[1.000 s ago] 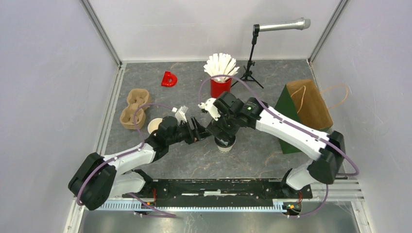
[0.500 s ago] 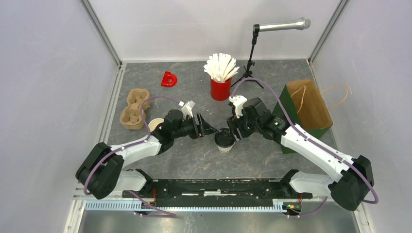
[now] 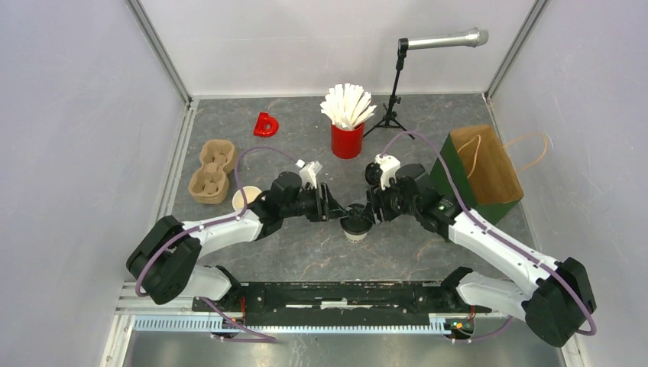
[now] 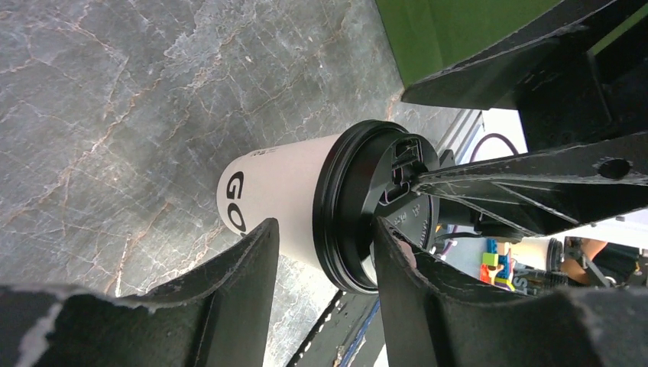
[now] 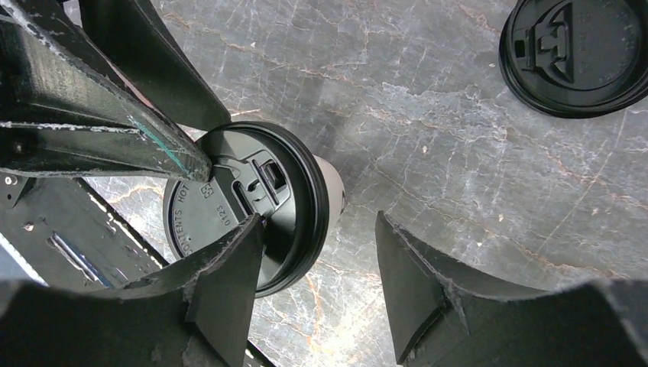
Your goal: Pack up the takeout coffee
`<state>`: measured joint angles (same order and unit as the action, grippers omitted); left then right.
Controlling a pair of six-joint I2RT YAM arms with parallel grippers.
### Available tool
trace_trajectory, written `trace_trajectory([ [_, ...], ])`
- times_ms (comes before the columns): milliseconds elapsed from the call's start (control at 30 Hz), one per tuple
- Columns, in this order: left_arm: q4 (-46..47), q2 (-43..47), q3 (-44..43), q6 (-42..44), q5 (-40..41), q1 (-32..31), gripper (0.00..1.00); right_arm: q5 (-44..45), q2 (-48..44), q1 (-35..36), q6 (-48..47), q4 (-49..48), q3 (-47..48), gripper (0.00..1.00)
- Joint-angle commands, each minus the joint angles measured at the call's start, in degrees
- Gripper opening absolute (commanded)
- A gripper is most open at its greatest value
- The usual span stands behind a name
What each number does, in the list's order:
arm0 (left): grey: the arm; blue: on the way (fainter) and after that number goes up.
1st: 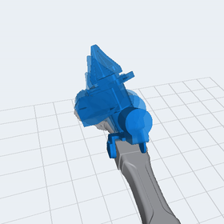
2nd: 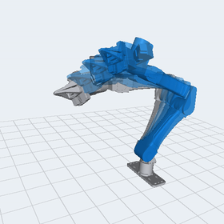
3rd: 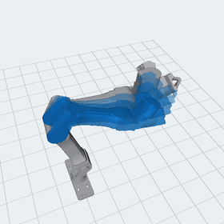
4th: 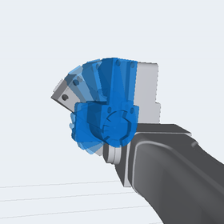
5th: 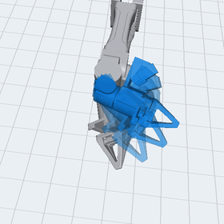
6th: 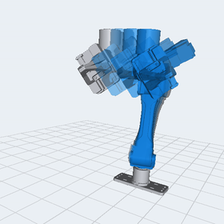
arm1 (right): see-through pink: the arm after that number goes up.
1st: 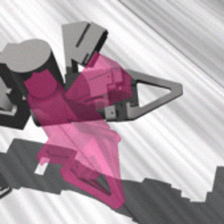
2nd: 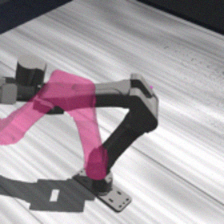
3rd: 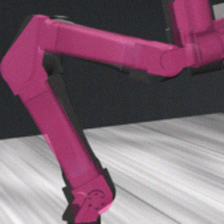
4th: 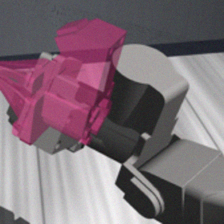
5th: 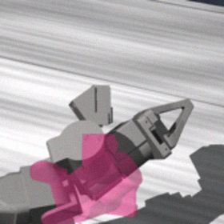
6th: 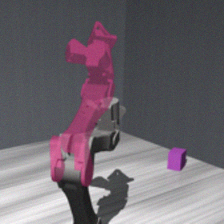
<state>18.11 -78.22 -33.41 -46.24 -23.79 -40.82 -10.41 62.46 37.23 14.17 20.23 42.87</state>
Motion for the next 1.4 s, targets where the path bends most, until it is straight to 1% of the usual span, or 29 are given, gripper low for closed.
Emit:
trace_trajectory([
  [0,-3.3,-0.8,-2.5,5.1,3.0,-1.9,0.55,-2.4,-2.6,-0.6,2.3,-6.3,-4.0,0.61],
  [267,-8.0,-2.9,-4.3,7.0,6.9,-3.5,0.51,-3.0,-7.3,-1.5,5.7,-13.8,-13.7,0.52],
  [467,-8.3,-3.6,-3.3,7.1,8.3,-3.7,0.49,-3.2,-9.5,-2.4,8.2,-19.8,-21.8,0.46],
  [600,-8.3,-4.3,-2.4,7.1,9.7,-3.7,0.48,-3.2,-10.7,-2.9,10.8,-25.6,-28.3,0.42],
  [800,-7.8,-5.3,-0.7,7.1,10.9,-3.9,0.46,-3.8,-11.0,-2.9,15.9,-34.4,-40.1,0.41],
  [867,-6.9,-5.2,0.0,6.9,11.1,-4.0,0.46,-4.3,-10.8,-2.9,17.3,-37.5,-42.5,0.41],
  [933,-6.4,-5.1,0.4,6.7,11.7,-4.0,0.45,-4.6,-10.6,-2.9,17.9,-38.6,-44.0,0.4],
  [1033,-4.8,-4.4,0.6,6.4,11.1,-4.0,0.45,-4.8,-12.1,-2.9,18.6,-38.2,-43.3,0.4],
  [1100,-3.2,-4.1,0.3,6.5,9.3,-4.0,0.46,-3.8,-13.9,-2.9,17.9,-35.1,-39.2,0.41],
  [1200,-4.1,-4.8,-1.1,9.5,7.8,-4.0,0.46,-2.1,-15.4,-3.0,15.2,-29.2,-31.3,0.47],
  [1300,-5.0,-5.6,-1.6,12.0,6.5,-4.0,0.46,-2.1,-15.3,-3.3,12.2,-26.2,-25.3,0.55],
  [1367,-5.9,-5.9,-1.9,13.5,6.5,-4.0,0.46,-2.3,-14.9,-3.8,10.8,-24.6,-22.3,0.58],
])
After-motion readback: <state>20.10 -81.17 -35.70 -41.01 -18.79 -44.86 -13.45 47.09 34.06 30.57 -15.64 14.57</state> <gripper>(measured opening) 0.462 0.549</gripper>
